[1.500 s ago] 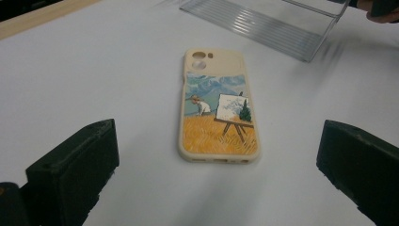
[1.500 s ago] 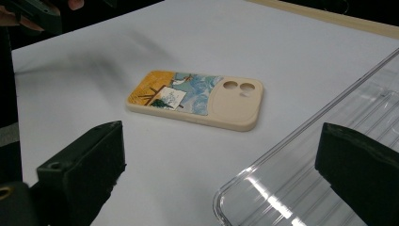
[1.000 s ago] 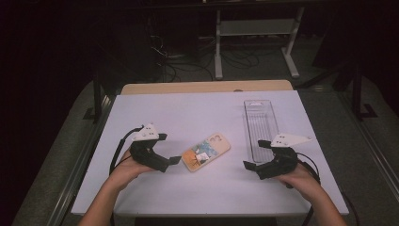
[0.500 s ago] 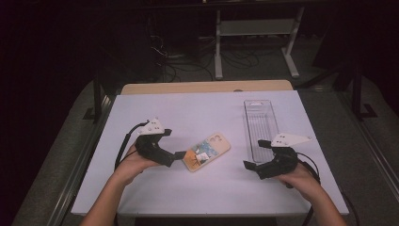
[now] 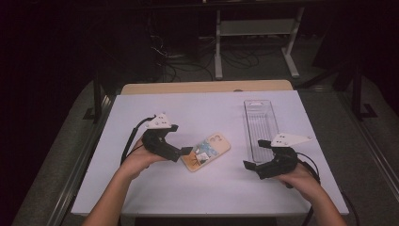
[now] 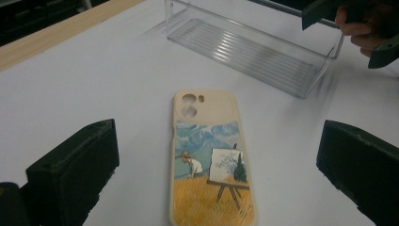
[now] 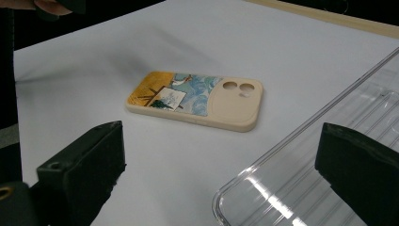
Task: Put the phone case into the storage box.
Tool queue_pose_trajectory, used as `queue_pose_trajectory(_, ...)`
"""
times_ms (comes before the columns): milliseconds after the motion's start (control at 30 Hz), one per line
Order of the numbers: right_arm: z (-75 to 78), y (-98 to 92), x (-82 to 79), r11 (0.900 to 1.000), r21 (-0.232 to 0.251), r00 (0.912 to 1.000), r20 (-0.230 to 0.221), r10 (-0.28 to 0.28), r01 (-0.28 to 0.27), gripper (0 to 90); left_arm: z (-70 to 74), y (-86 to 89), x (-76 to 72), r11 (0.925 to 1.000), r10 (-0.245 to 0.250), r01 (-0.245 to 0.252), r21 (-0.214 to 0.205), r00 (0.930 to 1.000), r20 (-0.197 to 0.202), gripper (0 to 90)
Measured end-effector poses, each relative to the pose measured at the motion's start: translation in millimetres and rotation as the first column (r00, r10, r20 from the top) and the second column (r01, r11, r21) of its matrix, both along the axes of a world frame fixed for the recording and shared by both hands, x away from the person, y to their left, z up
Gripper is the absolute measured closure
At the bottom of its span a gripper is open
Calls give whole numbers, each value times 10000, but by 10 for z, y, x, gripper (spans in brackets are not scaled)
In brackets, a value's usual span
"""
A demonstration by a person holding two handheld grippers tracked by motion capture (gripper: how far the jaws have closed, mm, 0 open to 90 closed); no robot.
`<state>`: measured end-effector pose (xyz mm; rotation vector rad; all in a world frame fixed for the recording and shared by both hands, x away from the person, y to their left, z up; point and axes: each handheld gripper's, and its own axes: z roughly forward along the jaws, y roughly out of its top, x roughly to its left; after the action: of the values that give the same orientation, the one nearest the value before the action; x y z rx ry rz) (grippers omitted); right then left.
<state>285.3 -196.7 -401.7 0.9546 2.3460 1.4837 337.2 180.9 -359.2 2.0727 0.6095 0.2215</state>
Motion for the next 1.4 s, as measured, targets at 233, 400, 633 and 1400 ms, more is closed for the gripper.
queue_pose_trajectory(233,-2,1,3,10000,11,10000,46,-30,30,16,24,-90,95,9998,-7,7,-215,10000,-1,0)
queue_pose_trajectory(400,-2,-1,3,10000,19,10000,41,-33,33,17,35,-149,159,9996,-4,2,-280,10000,-76,0)
queue_pose_trajectory(633,-2,1,1,10000,19,10000,28,-26,26,16,34,-225,242,9991,-31,30,-418,10000,-23,0)
queue_pose_trajectory(1400,-3,6,-5,10000,-60,10000,88,3,-3,16,-29,-342,255,9997,-201,201,-132,9998,-5,0)
